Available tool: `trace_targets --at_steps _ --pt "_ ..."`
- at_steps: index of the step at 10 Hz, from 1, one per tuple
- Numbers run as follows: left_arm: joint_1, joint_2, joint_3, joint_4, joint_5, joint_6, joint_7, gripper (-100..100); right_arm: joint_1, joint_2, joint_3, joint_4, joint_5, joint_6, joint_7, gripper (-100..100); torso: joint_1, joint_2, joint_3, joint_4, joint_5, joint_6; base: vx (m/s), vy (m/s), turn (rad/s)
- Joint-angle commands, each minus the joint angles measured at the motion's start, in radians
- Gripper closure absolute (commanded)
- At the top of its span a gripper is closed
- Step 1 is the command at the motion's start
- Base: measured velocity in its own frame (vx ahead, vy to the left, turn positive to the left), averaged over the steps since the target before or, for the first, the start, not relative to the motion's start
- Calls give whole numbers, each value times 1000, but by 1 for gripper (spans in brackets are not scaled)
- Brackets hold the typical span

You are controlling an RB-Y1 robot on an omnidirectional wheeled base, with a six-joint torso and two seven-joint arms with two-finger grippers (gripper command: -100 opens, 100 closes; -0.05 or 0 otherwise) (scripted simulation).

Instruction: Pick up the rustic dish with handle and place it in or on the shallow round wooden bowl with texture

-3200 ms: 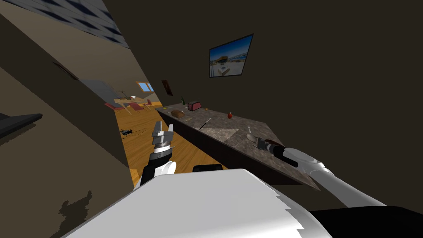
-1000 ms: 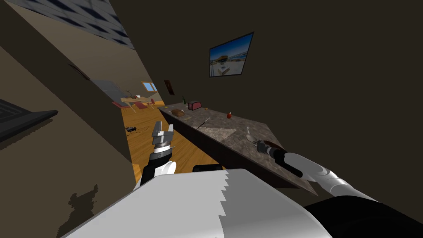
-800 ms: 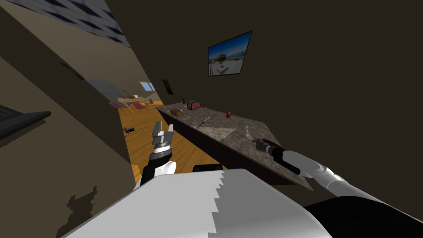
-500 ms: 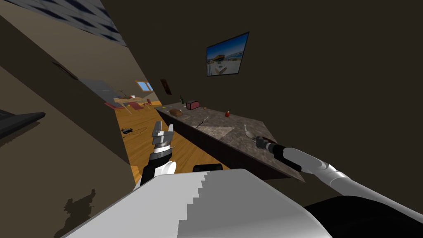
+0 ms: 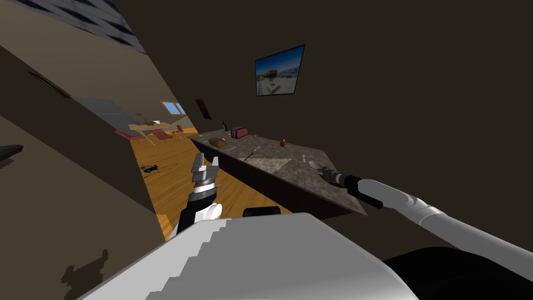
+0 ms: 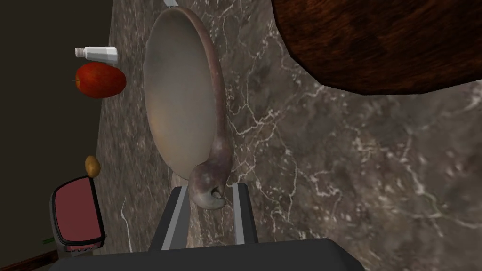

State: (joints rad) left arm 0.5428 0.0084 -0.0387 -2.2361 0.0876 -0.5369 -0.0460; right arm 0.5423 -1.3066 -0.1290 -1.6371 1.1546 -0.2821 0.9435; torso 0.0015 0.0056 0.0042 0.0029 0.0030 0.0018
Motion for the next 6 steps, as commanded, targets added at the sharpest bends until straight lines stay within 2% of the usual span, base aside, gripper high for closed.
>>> trace_targets --at_steps 1,6 --pt "0 0 0 0 0 0 0 0 6 -41 -13 -16 28 -12 28 100 0 0 0 0 0 0 -32 -44 -107" --pt "0 0 0 0 0 0 0 0 55 -143 -44 -40 66 -49 68 100 -2 -2 -2 -1 -1 0 -9 -55 -82"
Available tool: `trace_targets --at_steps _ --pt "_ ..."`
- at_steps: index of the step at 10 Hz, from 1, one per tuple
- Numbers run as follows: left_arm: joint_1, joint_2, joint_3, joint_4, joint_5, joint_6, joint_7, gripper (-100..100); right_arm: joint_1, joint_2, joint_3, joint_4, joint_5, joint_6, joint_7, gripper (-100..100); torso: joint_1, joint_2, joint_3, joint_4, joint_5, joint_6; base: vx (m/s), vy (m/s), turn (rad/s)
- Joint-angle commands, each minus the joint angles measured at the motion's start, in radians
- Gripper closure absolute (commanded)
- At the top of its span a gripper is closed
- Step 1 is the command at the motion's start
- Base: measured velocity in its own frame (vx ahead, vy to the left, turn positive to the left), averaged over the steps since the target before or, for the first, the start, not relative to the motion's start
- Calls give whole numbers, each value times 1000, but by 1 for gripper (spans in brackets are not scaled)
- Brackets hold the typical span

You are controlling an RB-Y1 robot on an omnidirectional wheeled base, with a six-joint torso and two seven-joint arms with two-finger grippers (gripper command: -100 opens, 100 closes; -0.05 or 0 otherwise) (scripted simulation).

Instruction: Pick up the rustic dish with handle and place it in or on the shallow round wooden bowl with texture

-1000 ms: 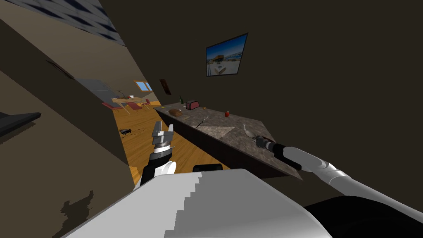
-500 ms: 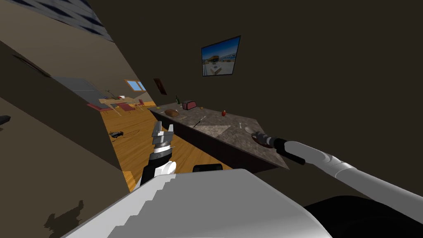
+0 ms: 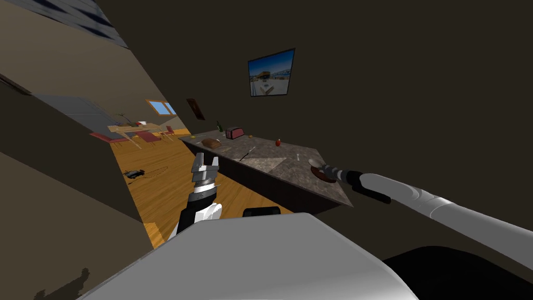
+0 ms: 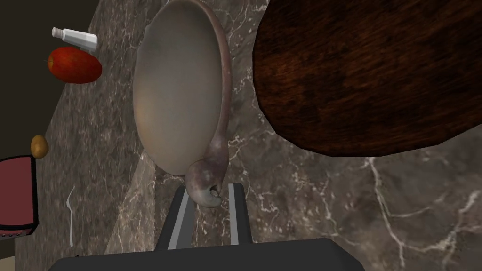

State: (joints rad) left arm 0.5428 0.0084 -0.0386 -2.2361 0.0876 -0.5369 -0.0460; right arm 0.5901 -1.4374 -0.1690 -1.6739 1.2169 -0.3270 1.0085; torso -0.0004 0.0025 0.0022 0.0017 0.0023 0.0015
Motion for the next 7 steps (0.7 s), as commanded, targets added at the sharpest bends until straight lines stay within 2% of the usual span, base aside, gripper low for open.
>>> trace_targets --at_steps 1,7 --pt "0 0 0 0 0 0 0 0 18 -31 -9 -6 9 -12 9 100 0 0 0 0 0 0 12 -58 -53" --pt "0 0 0 0 0 0 0 0 82 -144 -40 -16 28 -56 35 100 1 -2 -1 -1 0 0 19 -52 -55"
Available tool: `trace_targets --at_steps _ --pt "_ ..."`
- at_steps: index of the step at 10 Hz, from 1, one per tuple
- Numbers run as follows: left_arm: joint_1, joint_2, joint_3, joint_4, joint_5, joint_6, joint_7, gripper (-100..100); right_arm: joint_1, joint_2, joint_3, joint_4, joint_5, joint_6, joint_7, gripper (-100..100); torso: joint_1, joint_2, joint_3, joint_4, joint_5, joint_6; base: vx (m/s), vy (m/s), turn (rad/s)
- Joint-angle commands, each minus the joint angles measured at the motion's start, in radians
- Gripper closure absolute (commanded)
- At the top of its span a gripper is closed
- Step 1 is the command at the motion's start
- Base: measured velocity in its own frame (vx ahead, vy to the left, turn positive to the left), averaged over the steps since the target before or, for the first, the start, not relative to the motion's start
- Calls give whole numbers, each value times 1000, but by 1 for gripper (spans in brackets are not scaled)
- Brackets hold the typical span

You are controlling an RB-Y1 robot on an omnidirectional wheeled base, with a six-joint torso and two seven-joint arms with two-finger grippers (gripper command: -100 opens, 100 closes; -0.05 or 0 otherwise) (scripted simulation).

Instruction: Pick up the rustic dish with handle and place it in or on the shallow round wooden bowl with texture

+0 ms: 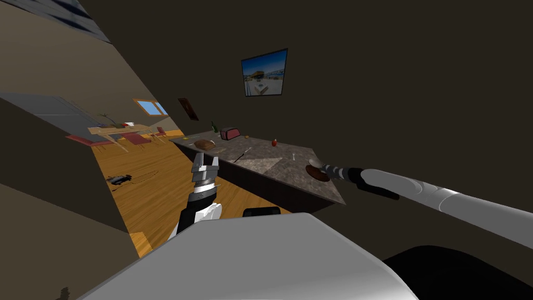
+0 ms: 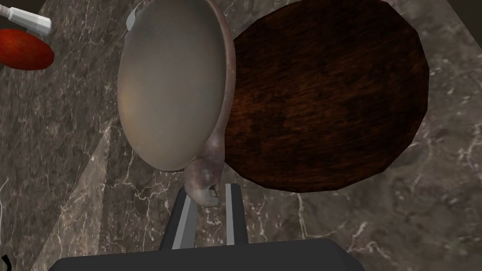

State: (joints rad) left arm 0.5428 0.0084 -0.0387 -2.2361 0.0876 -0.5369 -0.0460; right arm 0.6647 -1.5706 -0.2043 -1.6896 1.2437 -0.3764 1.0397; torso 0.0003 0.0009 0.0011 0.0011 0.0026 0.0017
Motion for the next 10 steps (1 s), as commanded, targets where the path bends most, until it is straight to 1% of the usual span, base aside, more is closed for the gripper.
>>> trace_targets --at_steps 1,4,5,6,10 --pt "0 0 0 0 0 0 0 0 27 -43 -13 -1 4 -20 10 100 0 0 0 0 0 0 25 -66 -93" --pt "0 0 0 0 0 0 0 0 65 -98 -26 0 8 -45 18 100 -2 0 0 0 0 0 19 -78 -47" --pt "0 0 0 0 0 0 0 0 66 -89 -30 -6 10 -36 10 100 -2 0 0 0 0 0 9 -37 -9" --pt "0 0 0 0 0 0 0 0 68 -91 -31 -6 11 -37 10 -100 1 0 0 0 0 0 1 -8 1" --pt "0 0 0 0 0 0 0 0 68 -90 -31 -5 11 -37 10 -100 5 1 0 0 1 -1 0 0 0"
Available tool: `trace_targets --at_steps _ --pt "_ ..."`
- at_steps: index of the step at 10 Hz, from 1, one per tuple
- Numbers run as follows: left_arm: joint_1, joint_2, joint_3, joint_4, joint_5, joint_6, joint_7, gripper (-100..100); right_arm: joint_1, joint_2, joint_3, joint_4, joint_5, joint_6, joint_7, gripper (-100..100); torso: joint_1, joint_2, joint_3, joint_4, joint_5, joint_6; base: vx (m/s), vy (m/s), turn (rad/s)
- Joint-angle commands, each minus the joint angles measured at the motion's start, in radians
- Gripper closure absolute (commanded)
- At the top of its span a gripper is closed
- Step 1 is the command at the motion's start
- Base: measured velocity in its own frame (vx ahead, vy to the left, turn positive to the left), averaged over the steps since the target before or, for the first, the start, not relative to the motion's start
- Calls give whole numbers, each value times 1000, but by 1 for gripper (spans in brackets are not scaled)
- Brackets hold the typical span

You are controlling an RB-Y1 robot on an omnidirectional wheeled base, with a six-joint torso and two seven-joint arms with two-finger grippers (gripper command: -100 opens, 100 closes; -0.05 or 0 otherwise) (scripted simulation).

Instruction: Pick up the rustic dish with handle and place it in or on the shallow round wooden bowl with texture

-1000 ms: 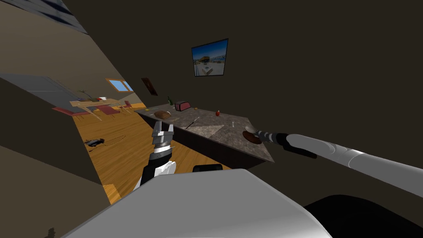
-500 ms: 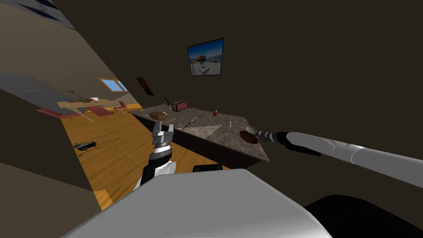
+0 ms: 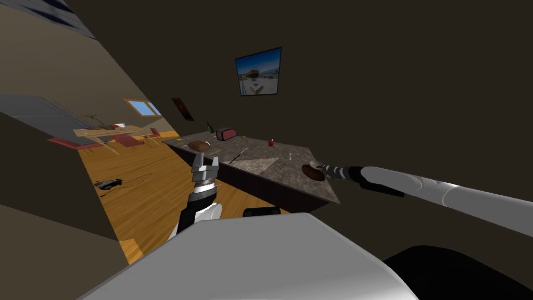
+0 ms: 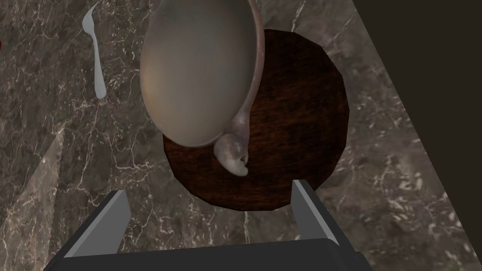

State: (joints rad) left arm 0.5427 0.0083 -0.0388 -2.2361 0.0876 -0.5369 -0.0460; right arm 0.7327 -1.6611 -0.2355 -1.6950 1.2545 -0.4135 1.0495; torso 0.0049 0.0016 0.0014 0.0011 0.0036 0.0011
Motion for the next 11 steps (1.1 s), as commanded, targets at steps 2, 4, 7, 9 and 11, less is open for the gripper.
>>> trace_targets --at_steps 2,4,7,9,11 --pt "0 0 0 0 0 0 0 0 -12 -31 -24 2 -15 -30 -17 -100 0 0 0 0 0 0 -7 -8 -45" --pt "0 0 0 0 0 0 0 0 -24 -62 -47 4 -31 -60 -34 -100 -1 1 1 0 0 0 -19 -20 -63" --pt "0 0 0 0 0 0 0 0 -40 -104 -78 7 -52 -101 -57 -100 -4 2 1 1 1 0 -17 -12 -50" --pt "0 0 0 0 0 0 0 0 -39 -103 -66 3 -49 -87 -60 0 -6 2 1 0 1 1 0 0 0" --pt "0 0 0 0 0 0 0 0 -39 -103 -66 3 -49 -87 -59 0 -6 2 1 0 1 1 0 0 0"
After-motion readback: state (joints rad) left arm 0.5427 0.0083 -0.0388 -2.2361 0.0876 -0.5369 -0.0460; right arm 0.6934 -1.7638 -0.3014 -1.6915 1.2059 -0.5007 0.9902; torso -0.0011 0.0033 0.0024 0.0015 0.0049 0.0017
